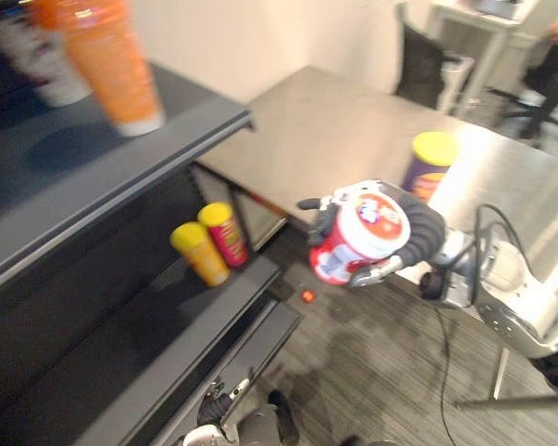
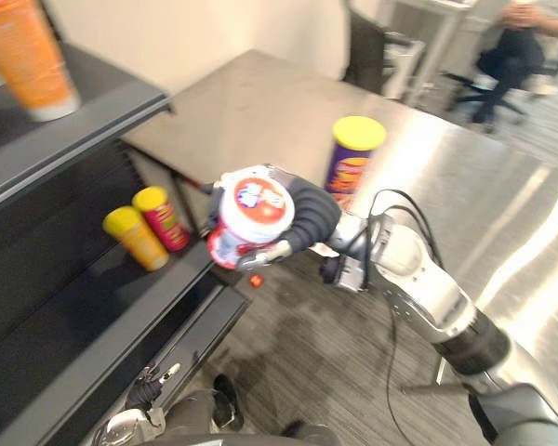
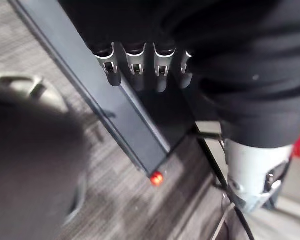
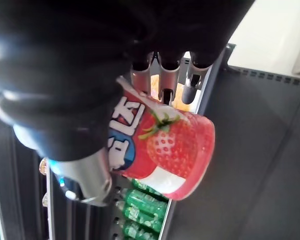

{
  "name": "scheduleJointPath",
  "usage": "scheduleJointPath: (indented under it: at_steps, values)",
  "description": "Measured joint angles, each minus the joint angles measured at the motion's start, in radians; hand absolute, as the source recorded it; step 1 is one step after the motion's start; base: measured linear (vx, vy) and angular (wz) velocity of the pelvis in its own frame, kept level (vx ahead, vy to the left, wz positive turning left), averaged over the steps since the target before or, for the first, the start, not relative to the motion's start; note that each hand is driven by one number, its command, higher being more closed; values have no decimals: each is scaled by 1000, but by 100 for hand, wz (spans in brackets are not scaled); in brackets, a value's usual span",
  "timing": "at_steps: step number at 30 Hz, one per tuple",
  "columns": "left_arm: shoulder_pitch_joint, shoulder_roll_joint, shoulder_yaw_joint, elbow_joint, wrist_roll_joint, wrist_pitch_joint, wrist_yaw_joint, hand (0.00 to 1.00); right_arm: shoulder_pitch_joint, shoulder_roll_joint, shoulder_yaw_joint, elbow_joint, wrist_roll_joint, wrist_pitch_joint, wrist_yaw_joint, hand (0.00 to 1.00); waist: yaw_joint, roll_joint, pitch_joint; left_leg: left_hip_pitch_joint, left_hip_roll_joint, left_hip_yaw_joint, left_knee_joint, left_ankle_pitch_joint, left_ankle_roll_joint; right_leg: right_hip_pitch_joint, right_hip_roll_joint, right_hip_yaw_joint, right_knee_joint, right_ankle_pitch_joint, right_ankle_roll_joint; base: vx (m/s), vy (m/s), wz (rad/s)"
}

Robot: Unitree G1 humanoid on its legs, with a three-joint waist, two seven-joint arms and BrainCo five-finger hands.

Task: Put the gum and the chips on the shelf.

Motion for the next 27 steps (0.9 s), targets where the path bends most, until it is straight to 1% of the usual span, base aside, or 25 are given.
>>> scheduleJointPath:
  at_steps: [1, 2, 3, 4, 5, 7, 8, 9, 10, 12, 13, 14, 15, 16, 17, 18, 20, 21, 22, 23, 24, 25, 26, 27]
  values:
    - [7, -11, 3, 1, 15, 2, -1, 0, 38, 19, -20, -2, 0, 5, -5, 100, -4, 8, -1, 16, 35, 55, 87, -65, -20, 2, -1, -37, 17, 0, 0, -185, -94, 214]
    - [23, -13, -3, 14, 32, 5, -6, 0, 94, 35, -44, -10, 0, 13, -3, 100, -20, 26, 2, 89, 78, 119, 106, -117, -83, 1, 3, -106, 38, -5, -6, -65, -7, 147]
    - [24, -18, -7, 28, 33, 8, -7, 0, 112, 36, -53, -10, 0, 15, -2, 100, -32, 47, -1, 117, 89, 126, 70, -124, -103, 1, 8, -143, 40, -5, -6, -145, 51, 191]
    - [24, -22, -24, 44, 48, 15, -15, 0, 140, 41, -80, -9, -1, 31, -2, 100, -52, 74, -3, 137, 70, 119, -26, -122, -123, 2, 9, -222, 52, -5, -6, -144, 108, 188]
    - [26, -18, -36, 50, 61, 16, -21, 0, 161, 63, -96, -9, -2, 49, -5, 100, -57, 86, -5, 142, 57, 141, -87, -121, -122, 9, 9, -283, 66, -5, -6, -178, 166, 173]
    - [24, -19, -47, 58, 67, 15, -33, 0, 173, 106, -101, -9, -4, 50, -3, 100, -53, 90, -4, 169, 32, 130, -179, -117, -119, 28, 5, -347, 95, -15, -6, -154, 172, 114]
    - [20, -15, -63, 60, 72, 16, -40, 0, 176, 134, -100, -9, -6, 51, -1, 100, -52, 83, -5, 181, 7, 110, -222, -96, -107, 31, -19, -363, 130, -26, -6, -119, 121, 77]
    - [20, -11, -79, 60, 71, 15, -41, 0, 175, 142, -99, -10, -9, 50, -1, 100, -51, 84, -6, 189, -5, 108, -242, -88, -103, 32, -36, -366, 155, -31, -11, -114, 117, 37]
    - [19, -9, -94, 61, 73, 16, -45, 0, 175, 154, -99, -9, -26, 50, -1, 100, -50, 85, -7, 203, -24, 108, -272, -78, -91, 31, -74, -368, 212, -45, -17, -98, 135, 1]
    - [14, -7, -113, 71, 92, 16, -47, 0, 183, 166, -95, -9, -47, 51, -3, 100, -54, 83, -7, 211, -51, 109, -285, -72, -81, 27, -148, -363, 317, -68, -18, -79, 149, -11]
    - [10, 0, -122, 77, 102, 15, -48, 0, 193, 167, -86, -9, -57, 51, -2, 100, -56, 81, -9, 216, -66, 109, -285, -72, -71, 17, -195, -344, 382, -77, -30, -42, 122, -12]
    - [8, 1, -124, 80, 102, 16, -48, 0, 196, 167, -82, -8, -66, 52, -2, 100, -56, 79, -9, 218, -72, 107, -284, -72, -67, 12, -216, -329, 413, -79, -34, -49, 152, -14]
    - [3, 3, -133, 88, 102, 15, -47, 0, 201, 168, -74, -8, -73, 55, -1, 100, -56, 76, -10, 220, -83, 103, -284, -73, -59, -8, -249, -266, 462, -81, -38, -41, 113, -2]
    - [-10, 17, -148, 107, 102, 16, -46, 0, 207, 168, -73, -8, -73, 55, -2, 100, -57, 73, -10, 222, -93, 81, -284, -78, -50, -39, -271, -154, 503, -81, -38, -41, 88, 16]
    - [-16, 22, -161, 114, 103, 17, -46, 0, 219, 169, -73, -8, -74, 55, -3, 100, -59, 67, -8, 223, -101, 54, -285, -79, -44, -74, -279, -24, 531, -83, -38, -46, 19, 61]
    - [-16, 28, -170, 116, 102, 16, -45, 0, 256, 169, -75, -9, -81, 55, -3, 100, -61, 57, -9, 223, -110, 3, -290, -81, -48, -129, -258, 230, 550, -91, -32, -36, -11, 81]
    - [-16, 33, -171, 117, 102, 15, -42, 0, 308, 169, -87, -9, -82, 56, -4, 100, -64, 51, -9, 221, -121, -62, -290, -72, -54, -159, -211, 462, 550, -97, -22, -10, -36, 111]
    - [-16, 35, -173, 119, 102, 15, -39, 0, 368, 169, -104, -13, -82, 69, -3, 100, -70, 44, -11, 215, -135, -133, -290, -68, -57, -176, -156, 673, 550, -105, -7, 19, -61, 170]
    - [-16, 41, -173, 121, 103, 16, -39, 0, 417, 169, -121, -19, -83, 83, -4, 100, -80, 36, -9, 213, -149, -192, -290, -60, -69, -175, -118, 829, 545, -119, 21, 21, -60, 173]
    - [-15, 44, -171, 121, 102, 15, -39, 0, 437, 168, -127, -25, -83, 87, -4, 100, -82, 30, -10, 212, -155, -202, -290, -55, -77, -174, -109, 881, 536, -120, 37, 19, -60, 147]
    - [-14, 51, -168, 121, 102, 16, -39, 0, 461, 168, -136, -40, -85, 90, -4, 100, -83, 21, -10, 209, -166, -223, -291, -46, -89, -168, -110, 920, 515, -109, 56, 5, -73, 124]
    - [-14, 65, -165, 118, 102, 15, -38, 0, 474, 168, -148, -62, -98, 91, -3, 100, -82, 5, -8, 208, -184, -250, -291, -32, -93, -154, -129, 908, 467, -85, 95, -4, -95, 125]
    - [-13, 74, -164, 118, 103, 16, -38, 0, 474, 165, -157, -71, -105, 91, -1, 100, -80, 0, -13, 203, -190, -276, -292, -20, -92, -131, -139, 885, 435, -92, 111, -13, -91, 90]
    - [-12, 75, -162, 116, 103, 15, -38, 0, 471, 164, -162, -72, -105, 90, -2, 100, -76, 0, -17, 198, -189, -285, -295, -14, -97, -121, -135, 873, 409, -94, 113, -22, -94, 43]
